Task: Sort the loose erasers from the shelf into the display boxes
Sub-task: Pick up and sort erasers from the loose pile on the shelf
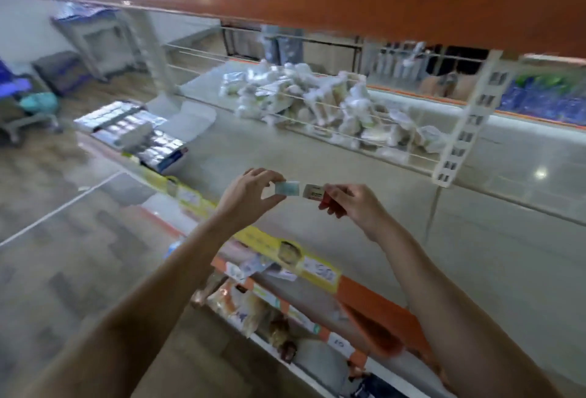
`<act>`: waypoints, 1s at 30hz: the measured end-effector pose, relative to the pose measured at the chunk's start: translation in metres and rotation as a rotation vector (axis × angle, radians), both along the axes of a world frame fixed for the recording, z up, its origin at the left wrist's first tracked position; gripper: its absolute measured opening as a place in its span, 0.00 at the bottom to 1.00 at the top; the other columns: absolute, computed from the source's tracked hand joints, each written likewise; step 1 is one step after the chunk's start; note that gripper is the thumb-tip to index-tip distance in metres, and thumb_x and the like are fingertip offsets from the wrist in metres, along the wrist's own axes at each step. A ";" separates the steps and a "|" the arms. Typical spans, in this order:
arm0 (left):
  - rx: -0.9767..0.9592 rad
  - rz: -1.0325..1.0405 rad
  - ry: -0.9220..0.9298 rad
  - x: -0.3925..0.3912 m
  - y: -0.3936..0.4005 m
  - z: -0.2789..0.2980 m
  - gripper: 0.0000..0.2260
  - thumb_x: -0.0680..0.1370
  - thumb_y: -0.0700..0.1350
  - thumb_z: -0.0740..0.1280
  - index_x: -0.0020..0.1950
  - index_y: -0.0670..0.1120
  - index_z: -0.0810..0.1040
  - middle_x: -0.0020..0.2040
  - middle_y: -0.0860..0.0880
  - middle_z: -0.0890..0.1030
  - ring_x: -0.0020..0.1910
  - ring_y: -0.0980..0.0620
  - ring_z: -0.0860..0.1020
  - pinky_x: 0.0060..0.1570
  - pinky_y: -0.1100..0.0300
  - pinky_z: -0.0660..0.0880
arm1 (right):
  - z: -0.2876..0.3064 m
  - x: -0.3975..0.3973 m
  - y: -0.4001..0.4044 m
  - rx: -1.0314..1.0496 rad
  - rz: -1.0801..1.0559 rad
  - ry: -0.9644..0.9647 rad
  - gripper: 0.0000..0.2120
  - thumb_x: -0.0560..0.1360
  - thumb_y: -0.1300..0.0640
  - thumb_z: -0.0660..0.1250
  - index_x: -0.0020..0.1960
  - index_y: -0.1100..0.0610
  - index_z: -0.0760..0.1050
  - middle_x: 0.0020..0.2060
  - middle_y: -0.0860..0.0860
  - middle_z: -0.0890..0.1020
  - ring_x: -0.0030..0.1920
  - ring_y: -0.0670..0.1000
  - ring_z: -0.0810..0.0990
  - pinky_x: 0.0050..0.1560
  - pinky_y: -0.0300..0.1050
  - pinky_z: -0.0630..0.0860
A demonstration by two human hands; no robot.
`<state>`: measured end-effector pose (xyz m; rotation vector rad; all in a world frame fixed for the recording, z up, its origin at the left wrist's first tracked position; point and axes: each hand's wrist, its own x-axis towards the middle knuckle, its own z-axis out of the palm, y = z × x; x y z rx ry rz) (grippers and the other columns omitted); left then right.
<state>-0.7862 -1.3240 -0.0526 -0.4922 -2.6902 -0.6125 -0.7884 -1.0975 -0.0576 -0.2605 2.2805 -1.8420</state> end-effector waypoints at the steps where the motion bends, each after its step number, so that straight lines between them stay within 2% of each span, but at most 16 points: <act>1: 0.002 0.017 0.001 0.004 -0.021 0.001 0.11 0.70 0.43 0.74 0.51 0.44 0.80 0.46 0.46 0.81 0.46 0.45 0.78 0.46 0.59 0.71 | 0.001 -0.001 -0.022 -0.008 0.025 -0.005 0.10 0.79 0.56 0.61 0.44 0.55 0.79 0.34 0.49 0.83 0.28 0.41 0.76 0.31 0.33 0.72; 7: 0.020 0.069 -0.016 0.016 -0.158 0.010 0.13 0.69 0.42 0.75 0.51 0.42 0.80 0.46 0.45 0.81 0.44 0.44 0.79 0.46 0.59 0.72 | 0.007 -0.007 -0.159 -0.064 0.113 -0.030 0.10 0.79 0.57 0.61 0.46 0.61 0.79 0.33 0.51 0.82 0.27 0.41 0.76 0.29 0.33 0.72; 12: -0.044 0.071 0.015 0.006 -0.260 0.023 0.12 0.67 0.41 0.76 0.49 0.41 0.81 0.44 0.44 0.81 0.44 0.44 0.79 0.43 0.64 0.66 | 0.013 -0.025 -0.256 -0.067 0.119 -0.030 0.09 0.79 0.59 0.60 0.48 0.63 0.78 0.30 0.47 0.83 0.27 0.41 0.77 0.30 0.32 0.72; 15: -0.048 0.074 0.041 -0.008 -0.308 0.024 0.12 0.69 0.44 0.75 0.50 0.43 0.81 0.45 0.46 0.82 0.46 0.45 0.79 0.45 0.60 0.69 | 0.023 -0.038 -0.305 -0.053 0.122 -0.027 0.08 0.79 0.60 0.60 0.49 0.63 0.77 0.33 0.50 0.82 0.28 0.41 0.77 0.31 0.32 0.74; 18: -0.050 0.095 0.023 -0.030 -0.343 0.021 0.13 0.72 0.47 0.73 0.55 0.46 0.80 0.52 0.47 0.81 0.50 0.46 0.77 0.48 0.58 0.71 | 0.032 -0.056 -0.340 -0.051 0.139 -0.023 0.07 0.79 0.61 0.60 0.47 0.60 0.75 0.36 0.53 0.81 0.31 0.44 0.78 0.33 0.34 0.75; 21: -0.062 0.085 -0.009 -0.062 -0.371 0.020 0.14 0.72 0.47 0.72 0.57 0.48 0.79 0.52 0.48 0.80 0.50 0.47 0.76 0.49 0.55 0.74 | 0.032 -0.085 -0.366 -0.009 0.108 0.005 0.06 0.79 0.61 0.60 0.48 0.60 0.75 0.37 0.53 0.82 0.32 0.45 0.79 0.34 0.34 0.75; 26: -0.039 0.068 -0.022 -0.131 -0.414 0.029 0.13 0.73 0.46 0.71 0.56 0.46 0.79 0.50 0.48 0.80 0.47 0.49 0.76 0.42 0.60 0.67 | 0.030 -0.155 -0.400 0.062 0.048 0.076 0.07 0.79 0.60 0.61 0.47 0.57 0.77 0.37 0.51 0.82 0.35 0.47 0.79 0.38 0.37 0.75; 28: -0.032 0.046 -0.054 -0.163 -0.428 0.034 0.13 0.73 0.46 0.71 0.57 0.45 0.79 0.51 0.47 0.80 0.48 0.48 0.77 0.44 0.58 0.70 | 0.030 -0.180 -0.412 0.084 0.018 0.077 0.07 0.79 0.60 0.61 0.50 0.61 0.78 0.37 0.50 0.82 0.36 0.46 0.78 0.40 0.38 0.75; 30: -0.065 -0.001 -0.083 -0.192 -0.435 0.034 0.14 0.73 0.46 0.71 0.56 0.44 0.80 0.52 0.45 0.80 0.51 0.45 0.77 0.48 0.55 0.72 | 0.031 -0.200 -0.422 0.126 0.005 0.093 0.06 0.78 0.60 0.62 0.49 0.59 0.78 0.36 0.49 0.80 0.36 0.46 0.78 0.40 0.36 0.74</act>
